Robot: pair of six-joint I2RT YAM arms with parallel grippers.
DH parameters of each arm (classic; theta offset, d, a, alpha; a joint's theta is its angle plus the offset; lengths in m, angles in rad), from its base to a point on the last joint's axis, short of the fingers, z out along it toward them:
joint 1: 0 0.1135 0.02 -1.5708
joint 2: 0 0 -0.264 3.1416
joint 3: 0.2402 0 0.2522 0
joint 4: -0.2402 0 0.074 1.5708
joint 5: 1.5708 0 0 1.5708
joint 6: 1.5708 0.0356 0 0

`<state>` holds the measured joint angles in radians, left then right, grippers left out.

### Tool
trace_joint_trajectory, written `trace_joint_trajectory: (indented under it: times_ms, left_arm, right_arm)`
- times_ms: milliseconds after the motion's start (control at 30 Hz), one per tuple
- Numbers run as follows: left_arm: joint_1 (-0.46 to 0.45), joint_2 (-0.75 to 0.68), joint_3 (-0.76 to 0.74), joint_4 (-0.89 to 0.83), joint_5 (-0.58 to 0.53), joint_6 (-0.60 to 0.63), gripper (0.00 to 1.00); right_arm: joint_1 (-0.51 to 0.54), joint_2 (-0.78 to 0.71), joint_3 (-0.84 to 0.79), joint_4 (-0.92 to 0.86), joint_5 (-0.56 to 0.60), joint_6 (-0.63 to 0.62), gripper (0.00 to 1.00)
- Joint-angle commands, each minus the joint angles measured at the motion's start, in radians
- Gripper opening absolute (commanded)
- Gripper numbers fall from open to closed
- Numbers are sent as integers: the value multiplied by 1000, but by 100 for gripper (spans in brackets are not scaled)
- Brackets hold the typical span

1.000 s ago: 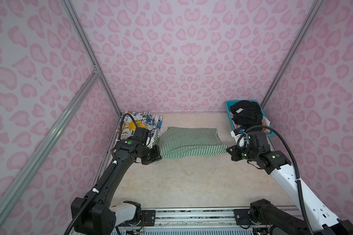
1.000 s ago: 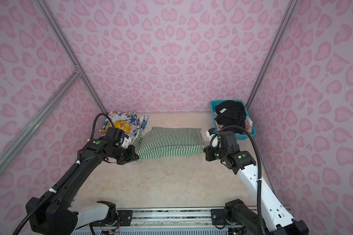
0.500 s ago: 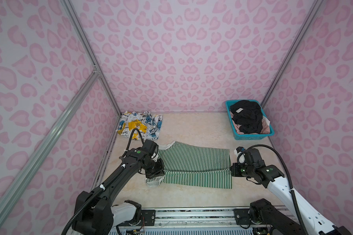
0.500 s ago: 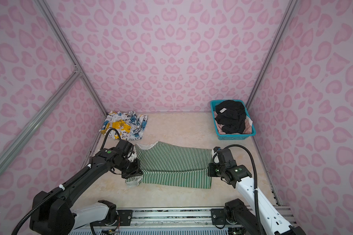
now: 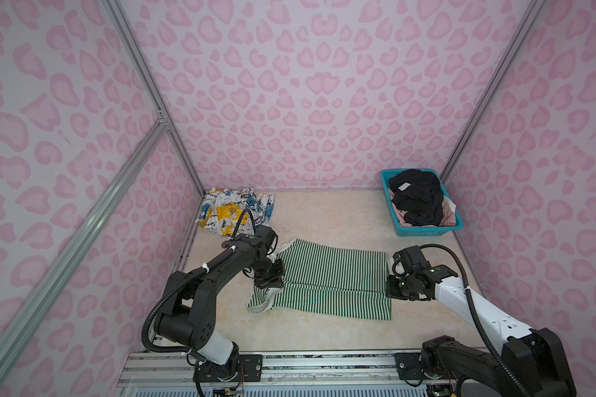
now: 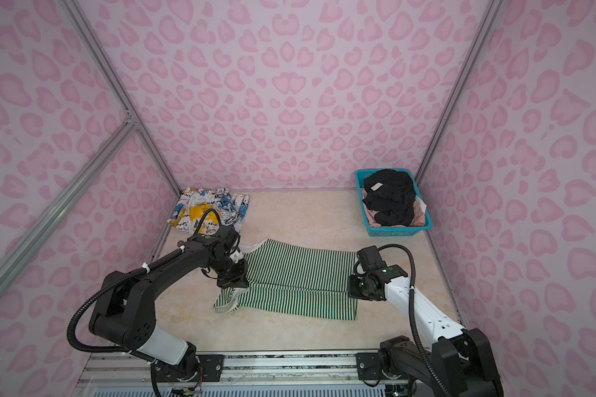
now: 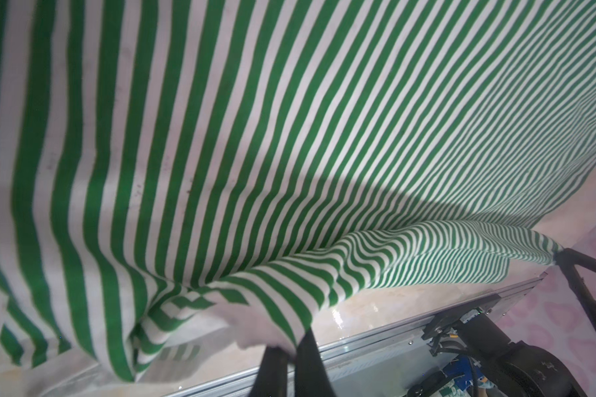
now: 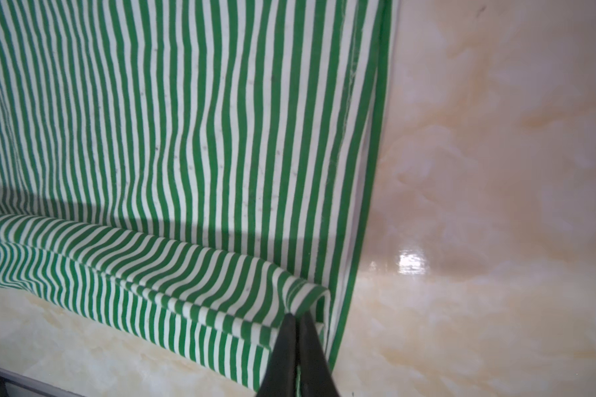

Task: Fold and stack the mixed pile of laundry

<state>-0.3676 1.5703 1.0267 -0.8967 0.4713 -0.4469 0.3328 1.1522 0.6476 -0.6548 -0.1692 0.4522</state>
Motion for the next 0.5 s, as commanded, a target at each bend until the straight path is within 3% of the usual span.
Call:
trace_joint_trajectory:
  times_ms: [0, 233, 467]
  left_arm:
    - [-1, -19, 1, -49, -1, 37, 2]
    - [-1, -152, -1, -154, 42, 59, 2]
    - [-2, -280, -15, -273, 132, 62, 2]
  right_arm:
    - [-12, 2, 1, -39, -8, 17, 0]
    - [-17, -146, 36, -140, -41, 19, 0]
    - [57, -324, 67, -333, -45, 134, 0]
